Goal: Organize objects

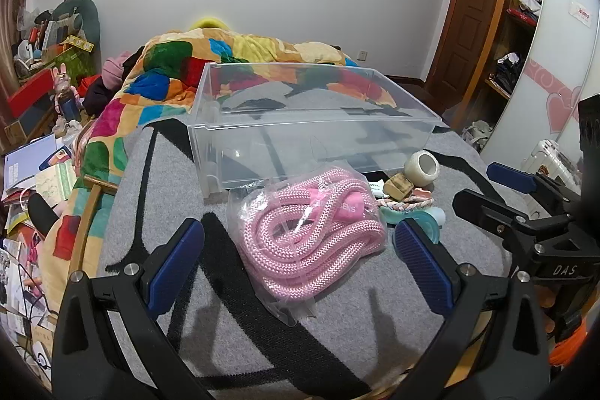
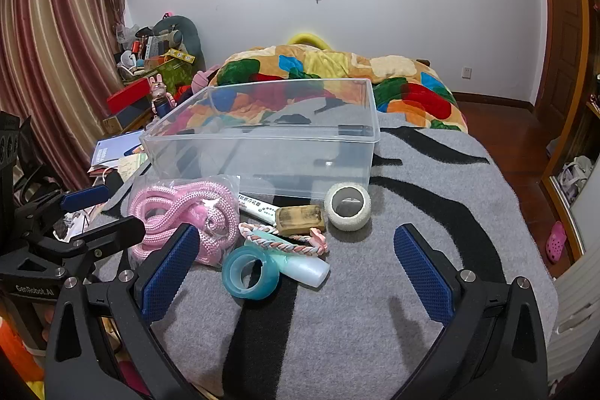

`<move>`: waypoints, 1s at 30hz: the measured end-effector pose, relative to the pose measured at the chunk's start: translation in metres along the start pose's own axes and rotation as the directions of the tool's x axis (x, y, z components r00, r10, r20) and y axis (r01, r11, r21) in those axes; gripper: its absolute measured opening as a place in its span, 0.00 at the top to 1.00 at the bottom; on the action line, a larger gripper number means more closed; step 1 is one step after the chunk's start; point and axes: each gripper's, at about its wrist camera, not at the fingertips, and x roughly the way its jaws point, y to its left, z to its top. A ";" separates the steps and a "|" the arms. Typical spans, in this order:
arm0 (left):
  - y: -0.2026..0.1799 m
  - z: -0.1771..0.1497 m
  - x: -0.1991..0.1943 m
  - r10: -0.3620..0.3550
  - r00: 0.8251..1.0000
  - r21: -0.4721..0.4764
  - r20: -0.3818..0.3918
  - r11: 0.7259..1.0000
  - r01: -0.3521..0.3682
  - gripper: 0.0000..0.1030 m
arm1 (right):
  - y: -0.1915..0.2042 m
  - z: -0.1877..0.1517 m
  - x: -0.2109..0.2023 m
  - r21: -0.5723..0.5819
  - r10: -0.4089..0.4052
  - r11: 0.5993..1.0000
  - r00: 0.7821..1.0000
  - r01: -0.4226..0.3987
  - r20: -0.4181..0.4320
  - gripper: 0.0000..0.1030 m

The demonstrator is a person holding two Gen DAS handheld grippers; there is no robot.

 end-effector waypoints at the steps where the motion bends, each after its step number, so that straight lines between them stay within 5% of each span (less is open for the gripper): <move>1: 0.000 0.000 0.000 0.000 1.000 0.000 0.000 1.000 0.000 0.00 | 0.001 -0.001 0.000 0.000 0.000 1.000 1.000 0.000 -0.001 0.00; 30: 0.000 0.000 -0.001 -0.003 1.000 -0.002 -0.001 1.000 0.003 0.00 | 0.002 -0.001 0.000 0.004 0.003 1.000 1.000 -0.003 -0.003 0.00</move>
